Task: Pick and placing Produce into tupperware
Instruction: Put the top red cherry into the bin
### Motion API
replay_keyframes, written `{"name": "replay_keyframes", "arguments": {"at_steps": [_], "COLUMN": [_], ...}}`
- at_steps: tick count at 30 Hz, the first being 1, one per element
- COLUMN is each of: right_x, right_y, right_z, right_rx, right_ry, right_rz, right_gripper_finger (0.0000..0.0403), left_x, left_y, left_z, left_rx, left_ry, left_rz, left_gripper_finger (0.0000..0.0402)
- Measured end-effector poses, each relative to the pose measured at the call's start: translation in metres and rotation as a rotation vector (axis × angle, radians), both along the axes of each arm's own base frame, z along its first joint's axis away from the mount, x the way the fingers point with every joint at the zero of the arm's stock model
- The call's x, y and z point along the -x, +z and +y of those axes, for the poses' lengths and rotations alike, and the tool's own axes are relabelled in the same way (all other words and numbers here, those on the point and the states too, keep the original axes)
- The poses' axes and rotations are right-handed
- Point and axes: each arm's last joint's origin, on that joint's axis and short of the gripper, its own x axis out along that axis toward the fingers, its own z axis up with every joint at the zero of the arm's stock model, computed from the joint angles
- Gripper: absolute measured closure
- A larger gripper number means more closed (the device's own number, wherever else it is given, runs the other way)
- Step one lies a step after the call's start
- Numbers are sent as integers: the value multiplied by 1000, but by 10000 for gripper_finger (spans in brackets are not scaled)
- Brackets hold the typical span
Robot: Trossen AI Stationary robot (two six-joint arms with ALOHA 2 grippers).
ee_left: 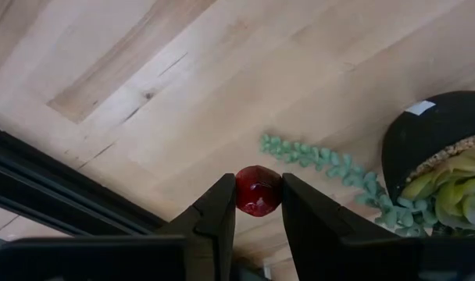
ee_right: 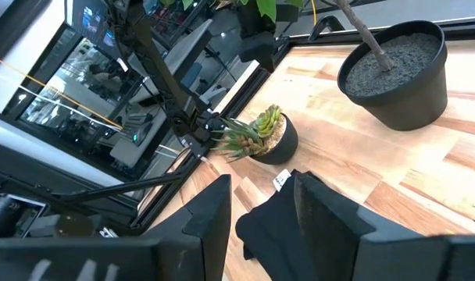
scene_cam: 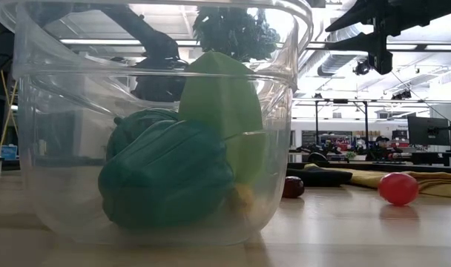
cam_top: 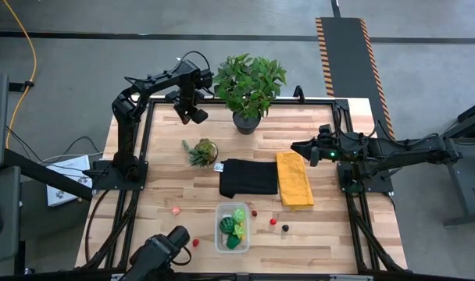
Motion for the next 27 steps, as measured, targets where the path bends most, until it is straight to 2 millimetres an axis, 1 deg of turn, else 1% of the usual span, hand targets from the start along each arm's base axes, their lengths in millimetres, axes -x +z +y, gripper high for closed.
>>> {"name": "replay_keyframes", "arguments": {"at_steps": [5,9,11,16,20,23,27], "right_x": [0,0,0,0,0,0,0], "right_y": [0,0,0,0,0,0,0], "right_z": [0,0,0,0,0,0,0], "right_rx": [0,0,2,7,3,-6,-17], "right_ry": [0,0,0,0,-1,-3,-6], "right_rz": [0,0,1,2,1,-1,-4], "right_gripper_finger": [269,269,269,269,269,269,269], "left_x": [0,-3,-7,-14,-16,-16,-12], "left_y": [0,10,20,52,79,91,105], "left_z": [0,4,9,19,21,21,16], "left_rx": [5,-33,-73,-181,-244,-286,-317], "left_ry": [-21,-25,-26,-28,-55,-68,-90], "left_rz": [-6,-35,-75,-168,-217,-247,-269], "left_gripper_finger": [314,314,314,314,314,314,314]}}
